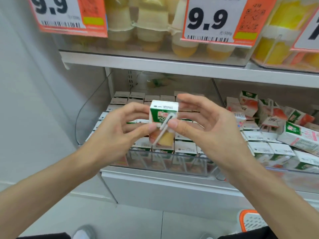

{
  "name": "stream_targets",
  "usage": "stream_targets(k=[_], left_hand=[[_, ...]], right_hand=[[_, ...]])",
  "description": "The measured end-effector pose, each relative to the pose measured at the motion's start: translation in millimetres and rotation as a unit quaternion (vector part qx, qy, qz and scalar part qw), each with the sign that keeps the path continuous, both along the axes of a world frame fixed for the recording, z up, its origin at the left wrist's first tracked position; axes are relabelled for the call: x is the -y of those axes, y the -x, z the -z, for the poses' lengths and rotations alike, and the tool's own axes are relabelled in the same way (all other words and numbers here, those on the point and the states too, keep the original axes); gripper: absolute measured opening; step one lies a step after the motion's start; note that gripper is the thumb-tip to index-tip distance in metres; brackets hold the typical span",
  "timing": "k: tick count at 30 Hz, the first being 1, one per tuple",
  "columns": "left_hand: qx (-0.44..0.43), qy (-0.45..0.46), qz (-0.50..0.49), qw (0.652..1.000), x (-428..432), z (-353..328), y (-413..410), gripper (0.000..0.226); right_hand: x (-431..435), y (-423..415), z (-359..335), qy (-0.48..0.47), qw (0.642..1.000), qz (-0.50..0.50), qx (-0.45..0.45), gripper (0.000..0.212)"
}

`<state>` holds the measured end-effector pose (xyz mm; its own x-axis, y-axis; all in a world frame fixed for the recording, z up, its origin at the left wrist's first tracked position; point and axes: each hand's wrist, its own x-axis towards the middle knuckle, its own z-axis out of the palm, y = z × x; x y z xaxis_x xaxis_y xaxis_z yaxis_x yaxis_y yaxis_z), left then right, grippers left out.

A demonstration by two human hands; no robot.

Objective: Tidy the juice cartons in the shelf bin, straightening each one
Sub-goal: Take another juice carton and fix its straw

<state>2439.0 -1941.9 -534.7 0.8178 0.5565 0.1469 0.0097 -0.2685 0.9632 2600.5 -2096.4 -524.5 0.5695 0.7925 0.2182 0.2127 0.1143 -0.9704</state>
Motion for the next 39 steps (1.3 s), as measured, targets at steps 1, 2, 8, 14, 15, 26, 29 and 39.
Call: stream_targets(k=[1, 2, 8, 14, 15, 26, 29, 39], left_hand=[[0.001, 0.017, -0.012, 1.0, -1.5, -0.2, 5.2, 0.035], [0.003, 0.03, -0.022, 0.999, -3.4, 0.9, 9.7, 0.036], [-0.001, 0.097, -0.047, 0.994, -9.1, 4.2, 22.9, 0.036], [-0.02, 0.108, -0.033, 0.993, -14.7, 6.9, 24.7, 0.034], [-0.021, 0.114, -0.029, 0.993, -15.2, 7.3, 23.9, 0.034], [-0.02, 0.181, 0.061, 0.981, -5.5, 8.0, 13.5, 0.042], [-0.032, 0.177, 0.102, 0.978, -2.8, 11.3, 12.3, 0.044], [-0.018, 0.218, 0.057, 0.974, -3.7, 8.0, 12.1, 0.038]], right_hand=[[-4.0, 2.2, 2.3, 0.016, 1.0, -0.004, -0.004, 0.051], [-8.1, 4.4, 5.2, 0.033, 0.999, -0.004, -0.002, 0.047], [-20.1, 13.7, 12.2, 0.063, 0.997, -0.002, -0.05, 0.026], [-24.8, 17.2, 15.6, 0.056, 0.992, -0.001, -0.109, 0.018], [-24.6, 17.7, 15.9, 0.053, 0.992, 0.001, -0.117, 0.017], [-20.9, 16.3, 17.4, 0.044, 0.985, -0.001, -0.165, 0.012], [-20.0, 16.1, 18.5, 0.05, 0.985, 0.01, -0.165, 0.009], [-24.7, 16.9, 23.0, 0.103, 0.993, 0.041, -0.036, 0.007]])
